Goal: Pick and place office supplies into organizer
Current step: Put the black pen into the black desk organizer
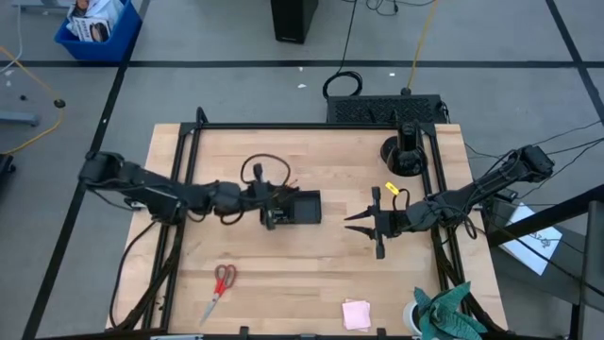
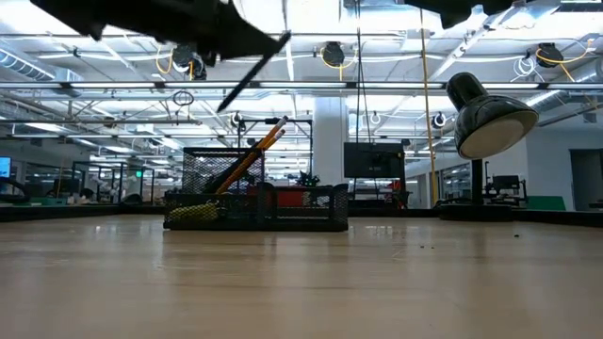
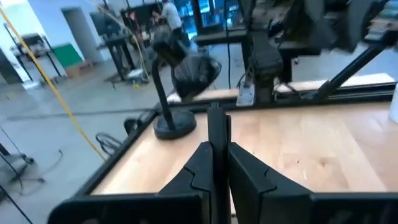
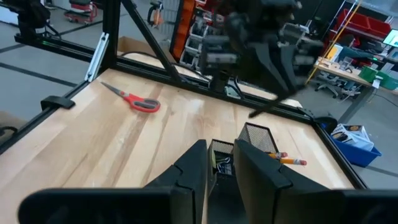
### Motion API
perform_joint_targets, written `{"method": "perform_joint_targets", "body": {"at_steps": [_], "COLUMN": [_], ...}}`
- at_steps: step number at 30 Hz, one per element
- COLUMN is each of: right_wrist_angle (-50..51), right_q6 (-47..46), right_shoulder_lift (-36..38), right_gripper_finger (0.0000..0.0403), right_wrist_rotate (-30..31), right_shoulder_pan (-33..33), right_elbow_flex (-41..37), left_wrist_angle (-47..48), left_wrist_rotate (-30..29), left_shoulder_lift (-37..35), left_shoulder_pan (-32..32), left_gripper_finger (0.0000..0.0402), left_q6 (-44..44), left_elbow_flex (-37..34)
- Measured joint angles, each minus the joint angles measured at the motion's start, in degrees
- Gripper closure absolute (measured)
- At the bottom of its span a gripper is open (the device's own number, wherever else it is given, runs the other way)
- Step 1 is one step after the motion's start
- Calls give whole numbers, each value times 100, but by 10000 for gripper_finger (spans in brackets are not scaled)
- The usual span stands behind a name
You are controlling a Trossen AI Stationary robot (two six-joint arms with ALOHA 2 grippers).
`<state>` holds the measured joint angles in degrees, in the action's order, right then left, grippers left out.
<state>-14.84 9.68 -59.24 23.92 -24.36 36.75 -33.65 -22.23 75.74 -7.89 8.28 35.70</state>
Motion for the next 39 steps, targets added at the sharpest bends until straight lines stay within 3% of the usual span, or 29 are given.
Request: {"method": "perform_joint_targets", "body": {"at_steps": [9,17,24,39], "right_wrist_angle": [-32,-37,-139,-163], "right_q6": [112,113,153,152], "right_shoulder_lift": [0,0,0,0], "right_gripper_finger": [330,330,330,330], "right_wrist_rotate": [0,0,1,0], "right_shoulder_pan": [0,0,0,0], "right_elbow_flex": [0,-1,-1,0], "left_wrist_angle": [-263,-1350,-1415,-2272], "left_wrist_rotate": [610,787,1289,1326], "left_shoulder_lift": [16,9,41,1480], "left_shoulder_pan": [703,1076,1280,1277], "left_gripper_finger": [371,371,371,371], "left_q6": [-221,-614,-735,-904], "left_elbow_flex": [-571,-1465,-1589,-1564]}}
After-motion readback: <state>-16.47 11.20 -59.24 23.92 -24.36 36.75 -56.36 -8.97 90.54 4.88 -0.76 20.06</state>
